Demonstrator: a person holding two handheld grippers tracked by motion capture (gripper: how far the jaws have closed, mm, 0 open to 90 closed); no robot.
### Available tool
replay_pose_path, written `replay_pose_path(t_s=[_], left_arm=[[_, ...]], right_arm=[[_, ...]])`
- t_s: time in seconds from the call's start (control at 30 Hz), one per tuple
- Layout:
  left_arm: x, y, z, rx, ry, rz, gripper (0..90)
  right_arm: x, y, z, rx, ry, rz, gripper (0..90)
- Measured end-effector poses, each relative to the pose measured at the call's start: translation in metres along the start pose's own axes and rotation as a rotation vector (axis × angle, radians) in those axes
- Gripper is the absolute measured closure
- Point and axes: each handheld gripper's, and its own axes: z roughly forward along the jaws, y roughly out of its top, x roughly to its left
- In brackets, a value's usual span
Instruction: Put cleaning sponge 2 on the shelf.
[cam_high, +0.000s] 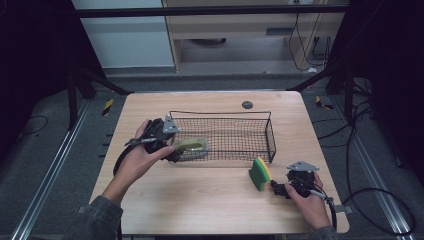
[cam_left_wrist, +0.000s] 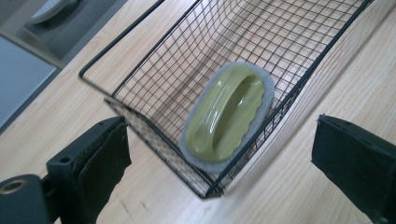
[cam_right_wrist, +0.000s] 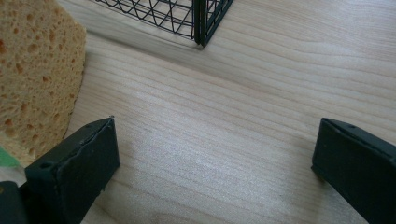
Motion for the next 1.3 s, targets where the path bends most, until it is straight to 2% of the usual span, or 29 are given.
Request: replay_pose_path(t_s=[0.07, 0.17, 0.3, 0.37, 0.43, 0.53, 0.6, 0.63, 0.73, 0.83, 0.97, 1.1, 1.2, 1.3], left_arm=[[-0.002, -0.012, -0.006, -0.007, 0.005, -0.038, 3.5], [-0.011, -0.029, -0.008, 0.014, 0.034, -0.044, 3.5], [-0.025, -0.060, 0.002, 0.031, 0.046, -0.088, 3.6], [-0.032, -0.076, 0.007, 0.029, 0.015, -0.134, 3.9], [-0.039, -0.092, 0.013, 0.036, 0.010, -0.150, 3.6], [-0.040, -0.107, 0.020, 0.045, -0.003, -0.187, 3.8], [-0.037, -0.119, 0.024, 0.065, 0.010, -0.194, 4.2], [-0.036, -0.125, 0.026, 0.067, 0.015, -0.221, 4.7], [-0.032, -0.136, 0.029, 0.043, -0.007, -0.286, 5.8], [-0.031, -0.140, 0.032, 0.057, 0.003, -0.291, 5.2], [-0.028, -0.145, 0.038, 0.038, 0.006, -0.346, 5.4], [-0.027, -0.148, 0.041, 0.035, 0.006, -0.356, 4.6], [-0.026, -0.152, 0.045, 0.025, -0.024, -0.391, 4.5], [-0.024, -0.155, 0.046, 0.027, -0.018, -0.394, 4.0]], right_arm=[[0.001, 0.000, 0.000, 0.002, -0.003, 0.007, 0.9], [0.001, 0.002, -0.003, 0.032, 0.002, 0.002, 2.7], [0.001, 0.001, -0.008, 0.052, -0.001, -0.001, 8.2], [0.002, 0.001, -0.013, 0.064, -0.008, -0.013, 8.8], [0.005, 0.004, -0.021, 0.065, -0.020, -0.018, 10.0], [0.009, 0.006, -0.035, 0.077, -0.035, -0.039, 11.0], [0.014, 0.008, -0.044, 0.082, -0.041, -0.054, 12.2], [0.015, 0.008, -0.046, 0.086, -0.041, -0.056, 12.4], [0.021, 0.011, -0.055, 0.085, -0.043, -0.069, 13.7], [0.026, 0.018, -0.061, 0.103, -0.033, -0.079, 13.9], [0.033, 0.030, -0.069, 0.116, -0.021, -0.092, 15.2], [0.040, 0.041, -0.076, 0.121, -0.004, -0.096, 17.7], [0.044, 0.050, -0.083, 0.140, 0.004, -0.098, 19.2], [0.047, 0.057, -0.088, 0.147, 0.016, -0.095, 20.0]])
